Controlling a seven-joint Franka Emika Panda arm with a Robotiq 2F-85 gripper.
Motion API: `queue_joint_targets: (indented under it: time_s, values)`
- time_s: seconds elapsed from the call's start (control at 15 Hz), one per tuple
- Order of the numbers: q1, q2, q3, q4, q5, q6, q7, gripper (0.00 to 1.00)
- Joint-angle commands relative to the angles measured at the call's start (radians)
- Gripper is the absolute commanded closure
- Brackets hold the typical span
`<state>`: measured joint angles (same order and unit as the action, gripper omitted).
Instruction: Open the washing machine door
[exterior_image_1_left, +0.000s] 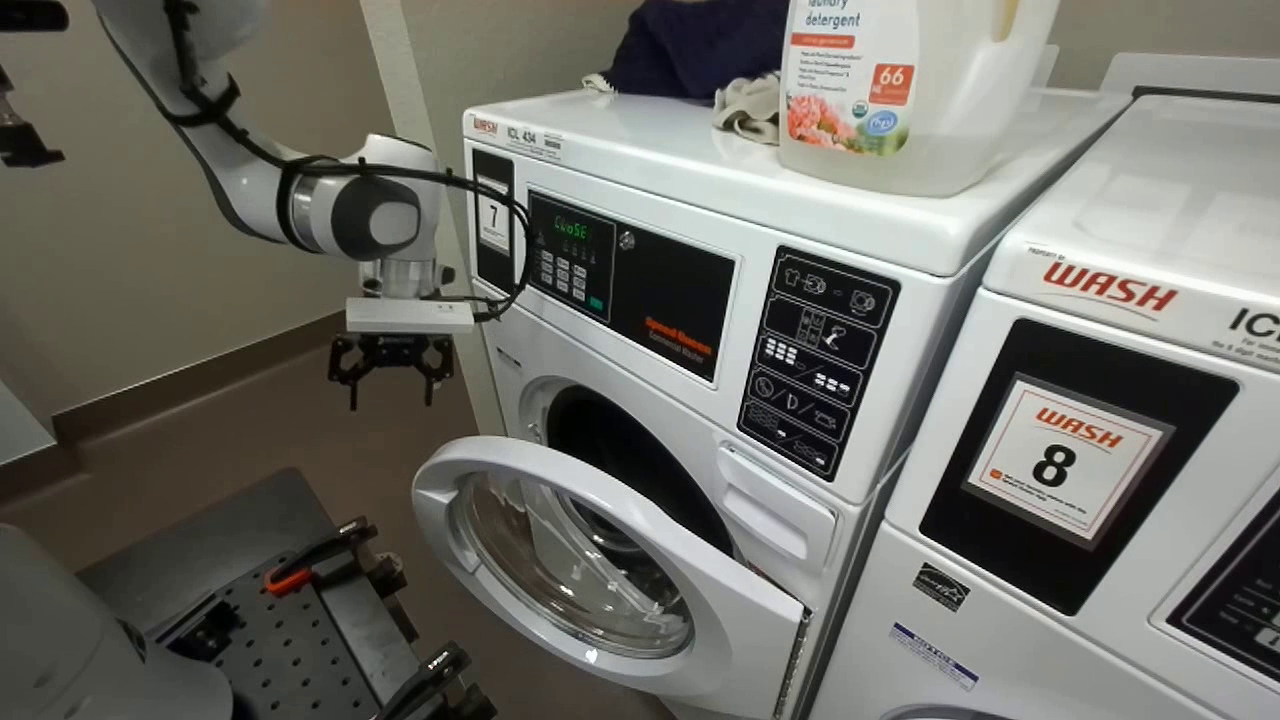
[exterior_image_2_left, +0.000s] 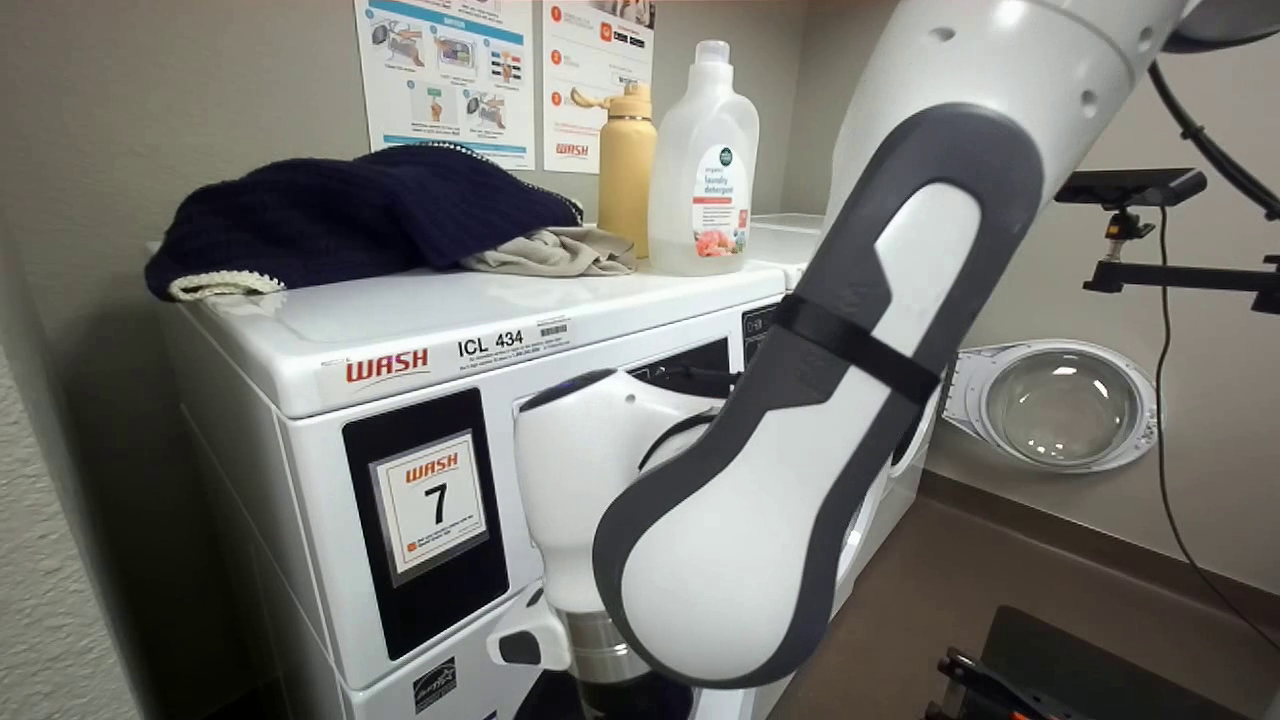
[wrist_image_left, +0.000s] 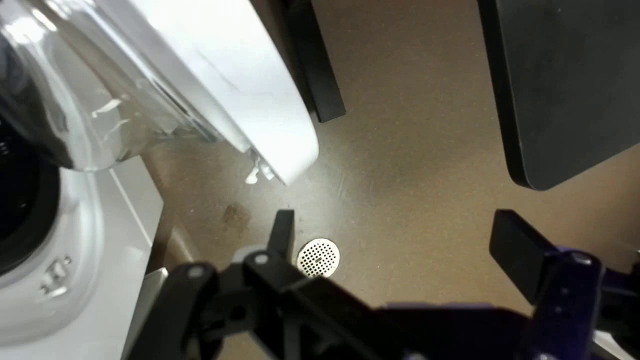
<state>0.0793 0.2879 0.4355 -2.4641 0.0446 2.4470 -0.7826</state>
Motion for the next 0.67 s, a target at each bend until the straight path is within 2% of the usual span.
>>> queue_joint_targets:
  time_s: [0.0,0.4,0.6]
  values:
    - [0.082,-0.162,-0.04,-0.027,-0.104,-0.035,0.053,0.0]
    - [0.161,-0.274,-0.093,0.002,-0.35,-0.05,0.15,0.0]
    - [0.174,-0.283,-0.105,0.014,-0.416,-0.04,0.158,0.0]
